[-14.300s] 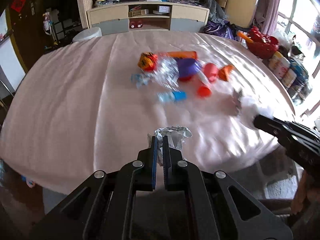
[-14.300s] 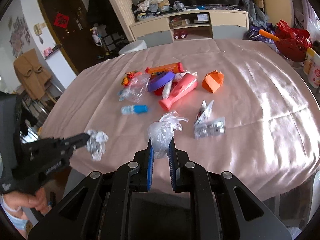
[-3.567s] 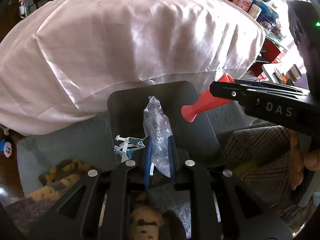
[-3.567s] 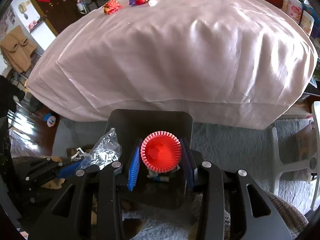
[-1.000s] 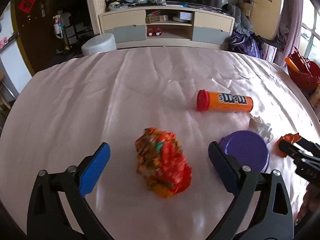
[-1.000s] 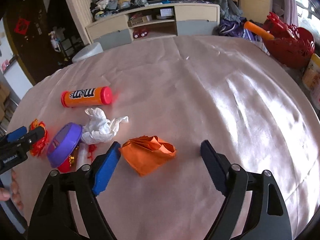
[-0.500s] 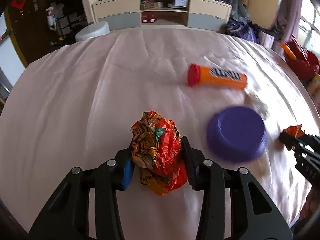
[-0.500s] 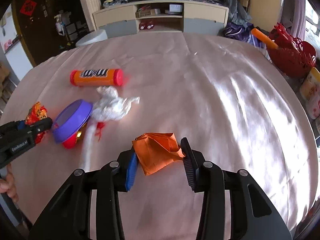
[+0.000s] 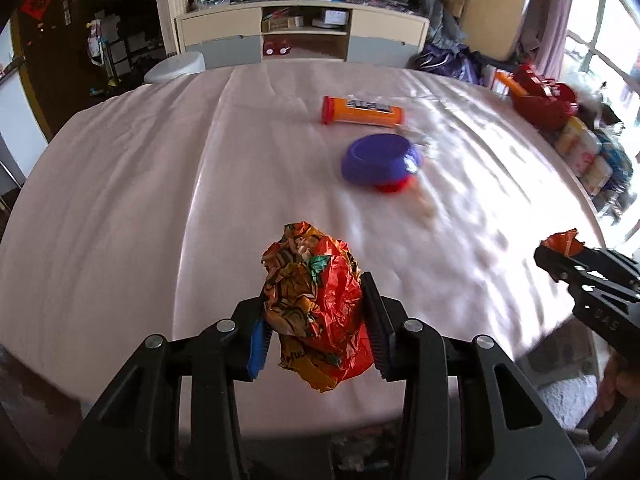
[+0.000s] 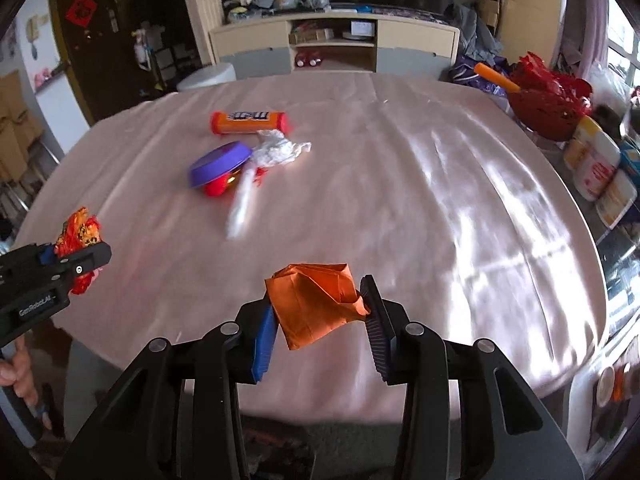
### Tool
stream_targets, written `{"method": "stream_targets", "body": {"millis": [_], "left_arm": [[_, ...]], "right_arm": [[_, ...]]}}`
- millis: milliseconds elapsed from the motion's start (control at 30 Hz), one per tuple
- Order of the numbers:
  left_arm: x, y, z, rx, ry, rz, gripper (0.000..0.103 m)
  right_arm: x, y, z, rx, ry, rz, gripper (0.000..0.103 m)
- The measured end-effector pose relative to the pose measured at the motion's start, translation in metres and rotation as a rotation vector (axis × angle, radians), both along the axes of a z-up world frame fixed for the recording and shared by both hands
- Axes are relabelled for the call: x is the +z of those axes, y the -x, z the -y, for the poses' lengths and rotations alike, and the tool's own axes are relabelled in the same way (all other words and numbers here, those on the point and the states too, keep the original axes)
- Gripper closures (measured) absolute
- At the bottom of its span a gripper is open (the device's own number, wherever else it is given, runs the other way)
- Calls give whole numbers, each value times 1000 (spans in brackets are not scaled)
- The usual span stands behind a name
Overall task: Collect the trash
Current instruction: 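Grasp the orange candy wrapper with the left tool while the right tool grasps orange paper, then carry both items to the grey bin and release them inside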
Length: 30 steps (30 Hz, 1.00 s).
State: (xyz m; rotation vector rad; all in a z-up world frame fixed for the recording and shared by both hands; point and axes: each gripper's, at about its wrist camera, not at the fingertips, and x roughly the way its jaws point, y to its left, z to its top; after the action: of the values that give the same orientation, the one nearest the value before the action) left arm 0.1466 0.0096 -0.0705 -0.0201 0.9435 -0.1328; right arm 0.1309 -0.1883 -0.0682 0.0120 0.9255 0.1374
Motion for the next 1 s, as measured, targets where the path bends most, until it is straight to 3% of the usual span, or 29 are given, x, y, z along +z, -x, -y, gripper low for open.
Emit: {"method": "stream_targets", "body": {"millis": [267, 833, 1000], "left_arm": [[-6, 83, 11, -23, 96, -14, 64], [-85, 183, 41, -100, 66, -147, 64], [-105, 204, 50, -114, 54, -183, 64]], "right_arm": [[-10, 60, 10, 17, -99, -34, 62], [-58, 147, 2, 64, -245, -157, 62], [-81, 165, -9, 88, -217, -220, 62]]}}
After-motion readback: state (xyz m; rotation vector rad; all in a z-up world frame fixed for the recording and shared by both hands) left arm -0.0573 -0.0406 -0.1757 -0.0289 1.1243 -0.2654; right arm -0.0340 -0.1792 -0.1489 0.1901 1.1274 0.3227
